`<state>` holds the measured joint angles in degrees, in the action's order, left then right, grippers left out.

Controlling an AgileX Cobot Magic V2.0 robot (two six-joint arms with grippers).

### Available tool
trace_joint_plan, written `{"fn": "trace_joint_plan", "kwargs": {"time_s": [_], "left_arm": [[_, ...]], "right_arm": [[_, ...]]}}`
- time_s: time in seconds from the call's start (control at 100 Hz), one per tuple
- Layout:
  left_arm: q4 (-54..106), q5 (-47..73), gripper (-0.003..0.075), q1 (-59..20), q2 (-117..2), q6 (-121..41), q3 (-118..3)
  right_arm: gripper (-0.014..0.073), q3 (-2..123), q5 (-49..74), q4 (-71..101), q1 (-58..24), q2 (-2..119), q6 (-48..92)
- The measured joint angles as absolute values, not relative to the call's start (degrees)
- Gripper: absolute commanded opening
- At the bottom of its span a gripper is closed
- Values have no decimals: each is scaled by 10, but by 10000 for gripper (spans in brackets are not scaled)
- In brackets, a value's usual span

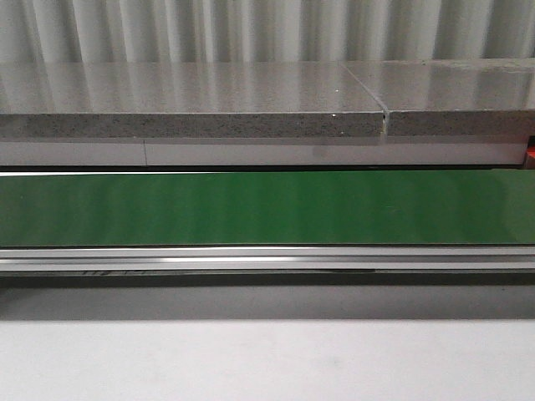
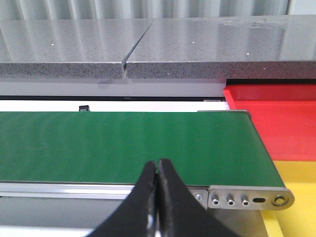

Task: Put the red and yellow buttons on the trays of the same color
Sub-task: 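Lower the left gripper and grasp a red push button, then carry the red button onto the green belt and open the left gripper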

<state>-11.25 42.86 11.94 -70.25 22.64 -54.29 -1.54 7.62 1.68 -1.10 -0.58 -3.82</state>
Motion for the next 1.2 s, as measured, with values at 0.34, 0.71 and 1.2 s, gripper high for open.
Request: {"fn": "trace_joint_plan", "kwargs": {"time_s": [0.34, 0.71, 1.2], "left_arm": [[-68, 453, -20, 39, -764, 172, -613], [-64, 452, -19, 22, -858, 172, -627], [-43, 477, 596, 22, -865, 126, -665]], "right_arm": [[-67, -15, 76, 17, -11, -6, -38], [-67, -15, 76, 17, -11, -6, -38], [-67, -15, 76, 17, -11, -6, -38]]}}
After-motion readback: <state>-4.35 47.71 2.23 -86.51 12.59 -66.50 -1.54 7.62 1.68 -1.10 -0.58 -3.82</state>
